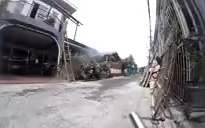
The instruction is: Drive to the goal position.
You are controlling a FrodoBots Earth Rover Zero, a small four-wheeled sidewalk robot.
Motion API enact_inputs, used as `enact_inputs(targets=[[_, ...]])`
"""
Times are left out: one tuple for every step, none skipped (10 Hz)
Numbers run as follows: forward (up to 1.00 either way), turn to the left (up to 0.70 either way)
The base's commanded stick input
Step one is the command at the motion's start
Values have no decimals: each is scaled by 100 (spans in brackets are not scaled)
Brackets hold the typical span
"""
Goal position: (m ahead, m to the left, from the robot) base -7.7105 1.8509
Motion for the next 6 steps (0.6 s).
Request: enact_inputs(targets=[[70, 0], [70, 0], [70, 0], [70, 0], [70, 0], [70, 0]])
